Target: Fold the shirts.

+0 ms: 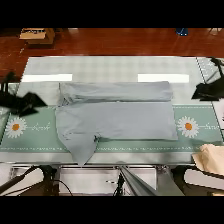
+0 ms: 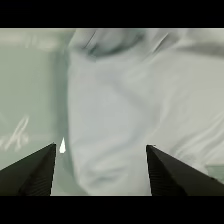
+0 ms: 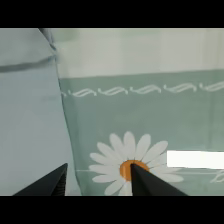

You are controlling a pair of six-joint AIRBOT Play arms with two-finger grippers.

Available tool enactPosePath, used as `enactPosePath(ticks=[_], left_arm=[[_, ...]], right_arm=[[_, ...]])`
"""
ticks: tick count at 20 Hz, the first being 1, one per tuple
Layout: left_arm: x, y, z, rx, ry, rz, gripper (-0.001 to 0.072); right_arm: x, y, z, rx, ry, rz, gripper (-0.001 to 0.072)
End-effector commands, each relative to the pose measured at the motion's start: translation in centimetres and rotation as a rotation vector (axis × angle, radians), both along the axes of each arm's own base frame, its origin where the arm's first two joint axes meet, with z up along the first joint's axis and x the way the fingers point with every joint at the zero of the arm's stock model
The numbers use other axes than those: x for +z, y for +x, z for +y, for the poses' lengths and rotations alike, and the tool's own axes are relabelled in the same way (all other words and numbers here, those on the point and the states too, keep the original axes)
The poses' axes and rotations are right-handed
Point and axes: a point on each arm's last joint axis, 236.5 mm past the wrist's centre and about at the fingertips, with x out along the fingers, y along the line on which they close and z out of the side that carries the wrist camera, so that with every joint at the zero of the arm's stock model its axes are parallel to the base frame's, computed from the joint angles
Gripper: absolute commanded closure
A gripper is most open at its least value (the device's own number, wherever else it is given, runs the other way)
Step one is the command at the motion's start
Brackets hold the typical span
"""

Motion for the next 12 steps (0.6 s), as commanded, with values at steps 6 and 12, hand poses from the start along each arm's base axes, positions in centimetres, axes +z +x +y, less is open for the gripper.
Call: enactPosePath(ticks=[6, 12], left_arm=[[-6.5, -12.7, -5.9, 0.012, -0.154, 0.207, 0.0038], [-7.1, -11.4, -6.7, -0.05, -0.099, 0.151, 0.0099]], right_arm=[[-0.1, -3.2, 1.1, -0.149, 0.13, -0.134, 0.0239], [0.2, -2.8, 1.6, -0.147, 0.151, -0.154, 0.0239]])
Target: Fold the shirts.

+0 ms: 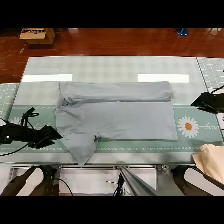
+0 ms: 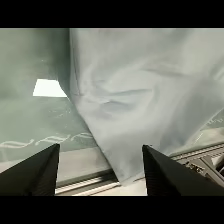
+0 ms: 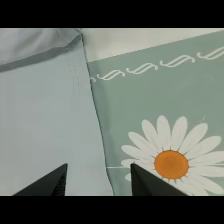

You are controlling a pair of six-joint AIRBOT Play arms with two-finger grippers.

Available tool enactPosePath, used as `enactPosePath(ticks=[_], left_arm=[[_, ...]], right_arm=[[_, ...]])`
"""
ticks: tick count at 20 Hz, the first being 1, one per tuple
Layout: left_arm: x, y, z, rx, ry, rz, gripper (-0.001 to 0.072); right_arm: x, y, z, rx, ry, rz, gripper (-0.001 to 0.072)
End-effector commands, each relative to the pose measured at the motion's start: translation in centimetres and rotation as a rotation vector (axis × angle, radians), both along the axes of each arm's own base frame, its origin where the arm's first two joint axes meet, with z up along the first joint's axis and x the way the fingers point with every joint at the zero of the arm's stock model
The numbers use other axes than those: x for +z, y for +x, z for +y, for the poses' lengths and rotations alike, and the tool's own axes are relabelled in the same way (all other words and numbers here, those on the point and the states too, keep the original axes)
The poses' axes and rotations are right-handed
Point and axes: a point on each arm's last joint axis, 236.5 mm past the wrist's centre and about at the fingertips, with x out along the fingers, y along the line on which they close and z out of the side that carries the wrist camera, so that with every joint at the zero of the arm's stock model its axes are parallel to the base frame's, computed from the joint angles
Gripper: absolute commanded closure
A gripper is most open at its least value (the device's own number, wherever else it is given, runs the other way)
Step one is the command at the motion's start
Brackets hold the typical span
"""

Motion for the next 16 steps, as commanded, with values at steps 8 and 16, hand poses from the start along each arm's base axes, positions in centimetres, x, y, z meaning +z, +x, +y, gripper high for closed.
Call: enactPosePath(ticks=[8, 16], left_arm=[[-3.6, 0.3, -4.1, -0.102, 0.0, 0.034, 0.01], [-5.3, 0.5, -4.8, -0.128, 0.008, 0.044, 0.0684]], right_arm=[[0.0, -0.1, 0.0, 0.0, 0.001, -0.006, 0.0239], [-2.1, -4.7, -2.9, -0.021, -0.083, 0.17, 0.0238]])
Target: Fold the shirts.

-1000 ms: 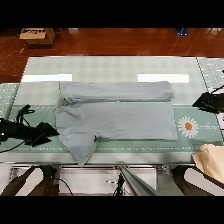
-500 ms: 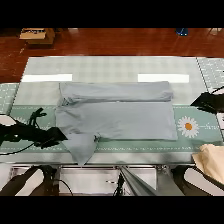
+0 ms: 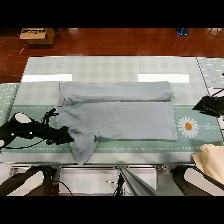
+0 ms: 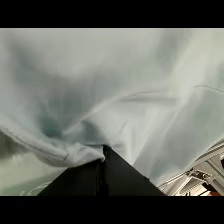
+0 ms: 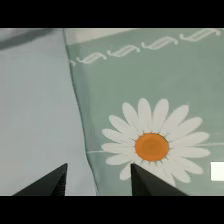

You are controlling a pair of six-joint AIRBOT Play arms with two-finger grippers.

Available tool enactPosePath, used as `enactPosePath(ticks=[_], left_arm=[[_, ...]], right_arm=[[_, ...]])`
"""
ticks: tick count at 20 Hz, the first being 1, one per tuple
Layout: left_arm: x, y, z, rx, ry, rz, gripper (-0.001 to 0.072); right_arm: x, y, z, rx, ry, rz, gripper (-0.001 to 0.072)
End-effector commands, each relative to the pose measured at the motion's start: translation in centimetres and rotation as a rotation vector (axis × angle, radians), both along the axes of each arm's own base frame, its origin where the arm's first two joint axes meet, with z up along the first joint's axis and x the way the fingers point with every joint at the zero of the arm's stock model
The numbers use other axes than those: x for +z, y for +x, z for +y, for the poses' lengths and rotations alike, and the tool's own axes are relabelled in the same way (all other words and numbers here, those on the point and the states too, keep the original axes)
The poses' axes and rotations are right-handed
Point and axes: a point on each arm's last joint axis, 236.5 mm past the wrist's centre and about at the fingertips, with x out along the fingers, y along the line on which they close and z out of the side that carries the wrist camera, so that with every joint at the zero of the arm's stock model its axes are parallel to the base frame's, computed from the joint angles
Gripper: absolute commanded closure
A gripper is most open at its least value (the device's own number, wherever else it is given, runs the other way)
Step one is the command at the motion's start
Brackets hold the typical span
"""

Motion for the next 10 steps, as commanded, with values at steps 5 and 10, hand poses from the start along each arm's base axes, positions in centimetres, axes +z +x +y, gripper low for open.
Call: enactPosePath(ticks=[5, 10], left_arm=[[-0.8, 0.5, 0.4, -0.014, 0.028, -0.03, 0.0684], [-0.8, 0.5, 0.4, -0.016, 0.028, -0.031, 0.0683]], right_arm=[[-4.6, -6.9, 1.5, -0.151, 0.225, 0.169, 0.0154], [-7.3, -8.2, 4.3, -0.156, 0.309, 0.18, 0.0169]])
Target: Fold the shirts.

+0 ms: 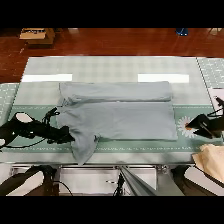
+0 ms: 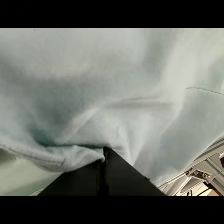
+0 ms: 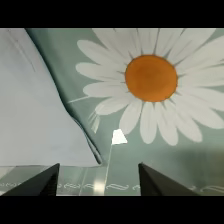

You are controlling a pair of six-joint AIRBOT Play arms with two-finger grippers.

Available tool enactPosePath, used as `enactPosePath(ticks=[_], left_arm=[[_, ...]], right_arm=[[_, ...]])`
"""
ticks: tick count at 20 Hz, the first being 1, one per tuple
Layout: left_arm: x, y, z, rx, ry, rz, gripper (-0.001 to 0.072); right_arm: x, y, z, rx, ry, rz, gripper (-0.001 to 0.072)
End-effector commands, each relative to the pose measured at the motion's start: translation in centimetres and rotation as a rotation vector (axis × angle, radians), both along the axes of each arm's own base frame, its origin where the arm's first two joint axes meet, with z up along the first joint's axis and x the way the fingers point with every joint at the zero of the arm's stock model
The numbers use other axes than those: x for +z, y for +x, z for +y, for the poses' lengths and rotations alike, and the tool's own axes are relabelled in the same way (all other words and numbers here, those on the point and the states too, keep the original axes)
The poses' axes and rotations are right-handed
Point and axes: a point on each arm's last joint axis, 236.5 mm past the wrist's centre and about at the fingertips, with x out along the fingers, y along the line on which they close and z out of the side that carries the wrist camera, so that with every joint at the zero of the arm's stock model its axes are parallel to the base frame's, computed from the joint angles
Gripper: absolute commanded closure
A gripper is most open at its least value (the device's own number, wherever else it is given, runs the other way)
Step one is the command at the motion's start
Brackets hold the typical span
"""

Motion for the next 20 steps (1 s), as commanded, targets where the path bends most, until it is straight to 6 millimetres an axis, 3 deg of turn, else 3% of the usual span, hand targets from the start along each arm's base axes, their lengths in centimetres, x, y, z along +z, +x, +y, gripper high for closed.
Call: enactPosePath(ticks=[1, 5, 9, 12, 13, 14, 16, 18, 20], left_arm=[[-0.5, 0.7, 0.5, 0.009, 0.027, -0.03, 0.0684], [-0.5, 0.8, 0.5, 0.011, 0.028, -0.032, 0.0683], [-0.5, 0.8, 0.5, 0.012, 0.03, -0.034, 0.0683], [-0.5, 0.9, 0.5, 0.014, 0.03, -0.035, 0.0683], [-0.5, 0.9, 0.5, 0.014, 0.03, -0.035, 0.0683], [-0.5, 0.9, 0.5, 0.014, 0.03, -0.035, 0.0683], [-0.4, 1.2, 0.6, 0.015, 0.031, -0.042, 0.0683], [0.8, 2.7, 0.7, 0.01, 0.029, -0.09, 0.0684], [4.3, 6.1, 0.9, -0.064, 0.014, -0.245, 0.0684]], right_arm=[[-1.7, -1.1, 1.9, -0.016, 0.065, 0.007, 0.0194], [-3.1, -1.9, 3.6, -0.03, 0.109, 0.009, 0.0195], [-4.3, -1.1, 4.5, -0.063, 0.112, -0.039, 0.0203], [-5.4, -0.4, 5.5, 0.012, 0.044, -0.052, 0.0242], [-5.7, 0.2, 5.7, 0.019, 0.018, -0.061, 0.0286], [-5.8, 0.8, 6.1, 0.024, 0.005, -0.073, 0.0394], [-5.1, 1.5, 7.1, 0.045, 0.032, -0.098, 0.068], [-2.8, 2.3, 8.0, 0.152, 0.09, -0.165, 0.0683], [0.8, 4.7, 7.7, 0.224, 0.077, -0.292, 0.0683]])
